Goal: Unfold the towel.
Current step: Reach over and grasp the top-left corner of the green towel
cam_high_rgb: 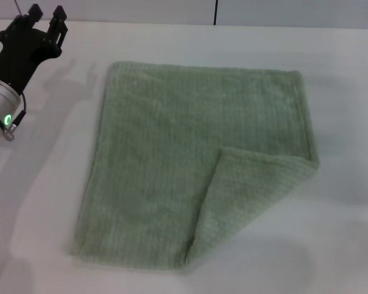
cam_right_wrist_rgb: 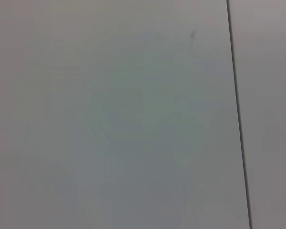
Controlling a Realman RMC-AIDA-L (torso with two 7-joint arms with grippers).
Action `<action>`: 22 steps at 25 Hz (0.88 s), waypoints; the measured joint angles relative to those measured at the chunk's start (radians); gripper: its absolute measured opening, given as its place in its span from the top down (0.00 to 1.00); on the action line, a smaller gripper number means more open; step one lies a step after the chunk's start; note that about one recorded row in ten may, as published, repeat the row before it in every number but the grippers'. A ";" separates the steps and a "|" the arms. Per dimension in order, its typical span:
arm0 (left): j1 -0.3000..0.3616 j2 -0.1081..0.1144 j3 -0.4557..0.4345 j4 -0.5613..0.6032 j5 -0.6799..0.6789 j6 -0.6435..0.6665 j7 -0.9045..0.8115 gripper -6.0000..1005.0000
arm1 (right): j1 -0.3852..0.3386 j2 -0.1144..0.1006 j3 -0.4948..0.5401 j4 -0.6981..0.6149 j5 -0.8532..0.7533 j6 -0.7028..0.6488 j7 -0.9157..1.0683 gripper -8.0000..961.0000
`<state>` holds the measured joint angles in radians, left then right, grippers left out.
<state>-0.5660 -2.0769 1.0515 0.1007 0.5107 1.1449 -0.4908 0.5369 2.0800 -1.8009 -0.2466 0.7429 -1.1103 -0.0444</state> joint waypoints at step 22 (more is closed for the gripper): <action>-0.058 0.003 0.419 0.144 0.000 -0.302 -0.256 0.99 | 0.000 0.000 -0.001 -0.007 -0.001 -0.005 0.000 0.32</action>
<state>-0.6236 -2.0735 1.4703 0.2450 0.5107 0.8433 -0.7469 0.5368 2.0800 -1.8021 -0.2536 0.7423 -1.1150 -0.0444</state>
